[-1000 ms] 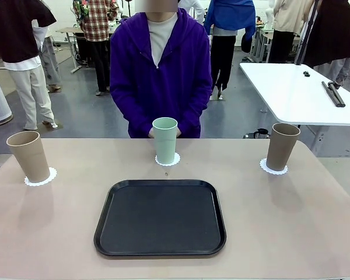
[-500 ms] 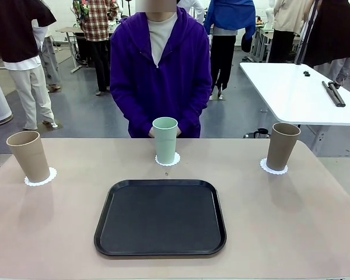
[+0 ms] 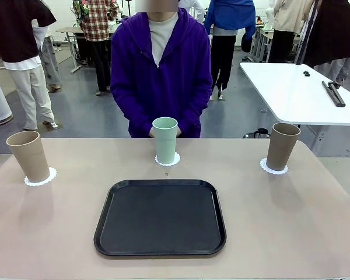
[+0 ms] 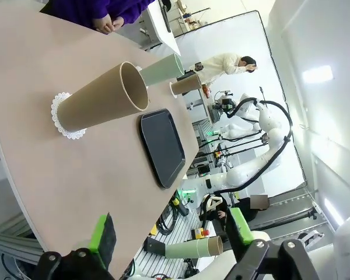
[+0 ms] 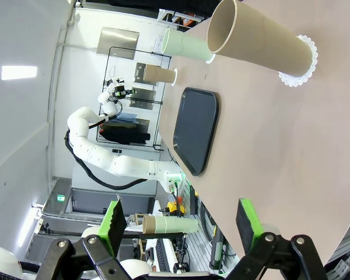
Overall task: Place coasters on the table and set cups on them.
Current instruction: Take one Reusable plastic cup from the Flat Tray and place it on a coaster set by the human.
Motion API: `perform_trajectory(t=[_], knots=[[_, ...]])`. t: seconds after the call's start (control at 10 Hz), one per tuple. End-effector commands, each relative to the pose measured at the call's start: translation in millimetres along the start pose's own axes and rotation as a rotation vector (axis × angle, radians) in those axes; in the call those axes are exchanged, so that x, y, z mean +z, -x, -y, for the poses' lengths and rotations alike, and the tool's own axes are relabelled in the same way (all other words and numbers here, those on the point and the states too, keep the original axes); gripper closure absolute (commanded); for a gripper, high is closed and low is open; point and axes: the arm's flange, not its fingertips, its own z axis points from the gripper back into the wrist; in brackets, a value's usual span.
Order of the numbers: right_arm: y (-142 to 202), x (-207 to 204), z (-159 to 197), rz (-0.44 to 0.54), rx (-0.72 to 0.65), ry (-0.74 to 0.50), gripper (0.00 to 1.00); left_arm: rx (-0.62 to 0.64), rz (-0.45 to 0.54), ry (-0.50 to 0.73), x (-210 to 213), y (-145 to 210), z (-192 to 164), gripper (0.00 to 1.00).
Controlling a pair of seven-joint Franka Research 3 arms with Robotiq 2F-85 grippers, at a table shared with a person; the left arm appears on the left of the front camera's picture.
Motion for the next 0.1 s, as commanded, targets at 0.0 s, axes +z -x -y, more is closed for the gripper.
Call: perform_trajectory(t=[0.0], knots=[[-2.3, -0.1, -1.2, -0.003, -0.005, 0.002, 0.00, 0.009, 0.013, 0.003, -0.2, -0.1, 4.0, 0.00]])
